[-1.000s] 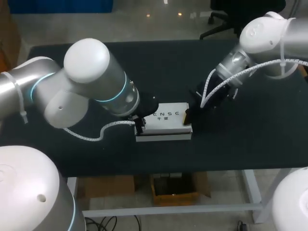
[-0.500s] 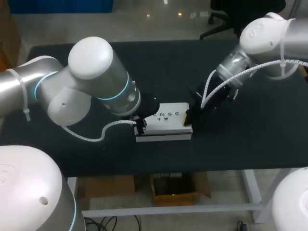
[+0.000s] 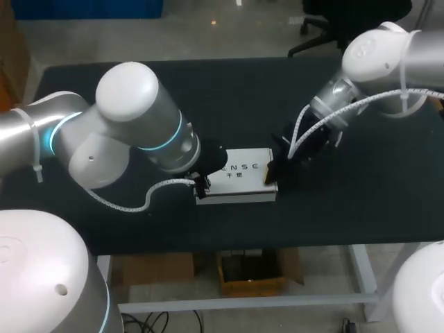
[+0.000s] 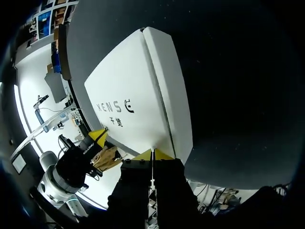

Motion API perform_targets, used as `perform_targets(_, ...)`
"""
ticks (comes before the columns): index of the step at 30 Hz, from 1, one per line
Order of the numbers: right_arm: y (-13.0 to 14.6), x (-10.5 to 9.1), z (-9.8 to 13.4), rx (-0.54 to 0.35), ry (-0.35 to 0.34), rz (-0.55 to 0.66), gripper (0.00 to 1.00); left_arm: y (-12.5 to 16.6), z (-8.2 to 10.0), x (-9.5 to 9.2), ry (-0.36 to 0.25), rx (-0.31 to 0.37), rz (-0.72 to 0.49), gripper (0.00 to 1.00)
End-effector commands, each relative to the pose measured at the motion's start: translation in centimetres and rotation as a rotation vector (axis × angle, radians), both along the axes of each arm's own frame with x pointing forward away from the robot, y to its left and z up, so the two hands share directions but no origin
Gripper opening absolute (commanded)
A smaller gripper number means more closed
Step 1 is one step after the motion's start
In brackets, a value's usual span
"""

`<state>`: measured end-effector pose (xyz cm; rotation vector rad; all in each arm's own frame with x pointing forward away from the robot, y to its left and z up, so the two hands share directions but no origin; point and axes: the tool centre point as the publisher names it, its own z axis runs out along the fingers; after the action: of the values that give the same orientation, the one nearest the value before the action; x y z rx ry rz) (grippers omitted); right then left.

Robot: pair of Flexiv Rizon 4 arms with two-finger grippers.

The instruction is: Assemble the packaging by folding the flat box into shape, placing the metal phone stand inside, and closing the box properly

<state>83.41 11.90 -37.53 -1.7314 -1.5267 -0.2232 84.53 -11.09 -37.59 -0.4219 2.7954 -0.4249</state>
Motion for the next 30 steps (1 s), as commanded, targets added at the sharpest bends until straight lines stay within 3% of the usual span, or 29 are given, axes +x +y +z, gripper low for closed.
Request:
perform_targets(1,-0.1,0.5,-1.4,0.013,0.023,0.005,0.0,0.0,-1.0,0.2,0.002,-0.008,0.0,0.0)
perform_targets(6,-0.1,0.3,-1.5,0.021,0.028,0.003,0.0,0.0,-0.7,-0.1,-0.002,-0.017,0.002,0.0)
perform_targets(18,0.0,-1.0,1.5,0.023,-0.063,0.011,0.0,-0.4,1.3,-1.1,-0.064,-0.01,-0.013,0.0)
perform_targets(30,0.1,-0.7,-0.5,0.022,-0.017,0.013,0.0,-0.4,0.1,-0.7,-0.024,-0.006,-0.001,0.0)
